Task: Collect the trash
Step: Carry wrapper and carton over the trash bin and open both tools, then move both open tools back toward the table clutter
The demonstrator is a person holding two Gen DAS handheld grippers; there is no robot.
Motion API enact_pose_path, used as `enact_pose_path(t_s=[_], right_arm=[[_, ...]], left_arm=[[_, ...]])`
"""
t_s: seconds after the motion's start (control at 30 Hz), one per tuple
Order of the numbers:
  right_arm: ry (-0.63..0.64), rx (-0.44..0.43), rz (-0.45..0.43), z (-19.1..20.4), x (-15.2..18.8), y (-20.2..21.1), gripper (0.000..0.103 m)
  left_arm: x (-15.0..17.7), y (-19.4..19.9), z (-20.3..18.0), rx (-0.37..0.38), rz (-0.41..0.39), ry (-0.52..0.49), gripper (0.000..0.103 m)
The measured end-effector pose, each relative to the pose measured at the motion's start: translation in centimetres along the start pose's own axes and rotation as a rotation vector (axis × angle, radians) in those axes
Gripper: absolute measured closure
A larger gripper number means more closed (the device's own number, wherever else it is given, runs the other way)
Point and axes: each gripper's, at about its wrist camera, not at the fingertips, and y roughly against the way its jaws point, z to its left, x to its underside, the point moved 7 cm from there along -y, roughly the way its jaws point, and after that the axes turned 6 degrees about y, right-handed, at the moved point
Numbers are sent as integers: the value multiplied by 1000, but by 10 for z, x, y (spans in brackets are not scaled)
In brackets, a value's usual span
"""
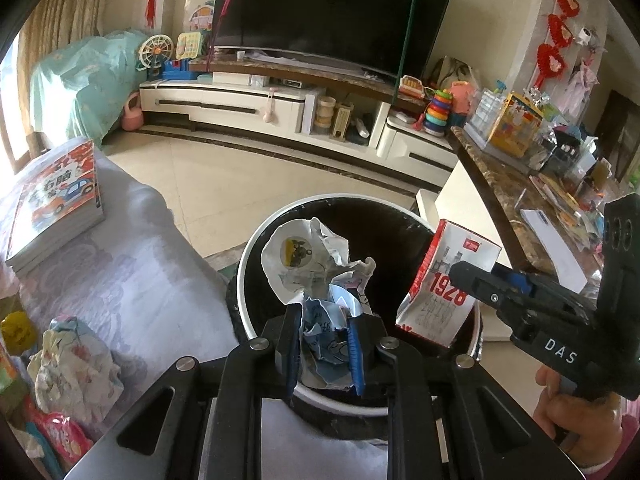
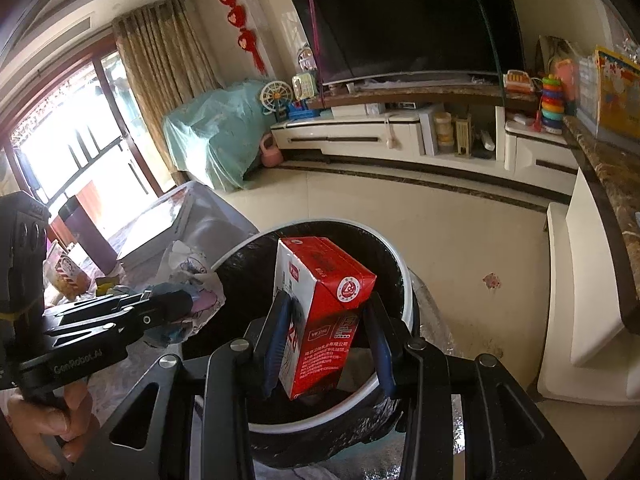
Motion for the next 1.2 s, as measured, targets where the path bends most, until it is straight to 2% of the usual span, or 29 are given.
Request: enact_pose_path(t_s=[0.2,0.4,0.43,0.47,0.5,0.53,0.67,0.73,0.97,1.2], right_arm=[[3,-2,17,-2,0,-6,65],[-8,-6,31,-6,-2,-10,64],[-10,-5,31,-6,-2,-10,63],[-9,-3,31,-6,-2,-10,62],[-9,-2,30,-6,-2,-9,60],[-13,-2,27,-6,-3,-8,54],[-24,0,2,-6,-2,0,35],[-31,-7,-10,-4,-1,5,28],[-13,-26,-40,15,7,24,17],[-7,-76,-54,42,22,37,14]], left_arm=[[-3,-11,-3,-6,14,-2,83],[-6,-19,-5,-17,22,10,75],[-6,-19,-6,-22,24,10,67],[-7,-20,-6,-33,24,10,53],[-7,-19,-7,-41,19,11,48],[-8,-17,-8,-43,6,11,44],[0,-10,-12,-55,-12,1,41],[8,-5,-13,-56,-17,6,41],[44,23,1,-72,-52,51,38],[90,63,21,-95,-85,136,37]])
